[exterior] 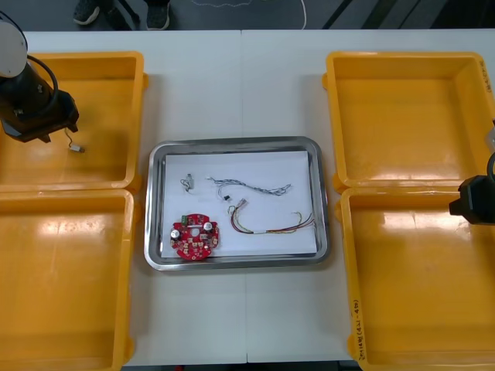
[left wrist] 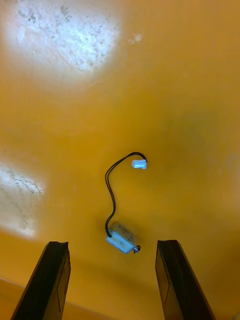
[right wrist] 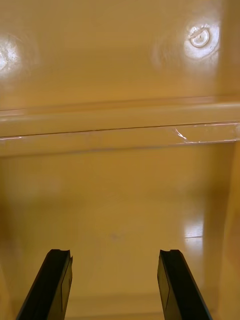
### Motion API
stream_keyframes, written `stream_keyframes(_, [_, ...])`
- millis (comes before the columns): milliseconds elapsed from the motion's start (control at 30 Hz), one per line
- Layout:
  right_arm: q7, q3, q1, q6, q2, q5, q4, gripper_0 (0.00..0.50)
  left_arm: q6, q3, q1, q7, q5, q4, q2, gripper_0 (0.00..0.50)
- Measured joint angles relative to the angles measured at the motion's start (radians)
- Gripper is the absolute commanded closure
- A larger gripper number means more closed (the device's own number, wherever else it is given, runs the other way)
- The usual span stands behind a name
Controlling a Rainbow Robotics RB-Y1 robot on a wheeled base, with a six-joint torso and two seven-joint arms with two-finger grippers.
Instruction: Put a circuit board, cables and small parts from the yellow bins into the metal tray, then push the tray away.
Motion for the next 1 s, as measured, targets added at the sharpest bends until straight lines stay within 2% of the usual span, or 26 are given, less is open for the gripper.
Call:
stream_keyframes(200, [0.005, 0.000, 0.000, 0.000, 0.003, -0.002, 0.006, 0.000, -0.025, 0.000, -0.002, 0.000, 0.001, 0.084, -0.025, 0.000])
stream_keyframes(333, [0.054, 0.000, 0.000, 0.000, 0.004, -0.004, 0.006, 0.000, -0.029, 0.000, -0.002, 0.000, 0.003, 0.119, -0.043, 0.000])
stream_keyframes(1000, [0.060, 0.000, 0.001, 0.000, 0.006, -0.015, 0.006, 0.000, -0.059, 0.000, -0.004, 0.000, 0.025, 0.135, -0.073, 0.000])
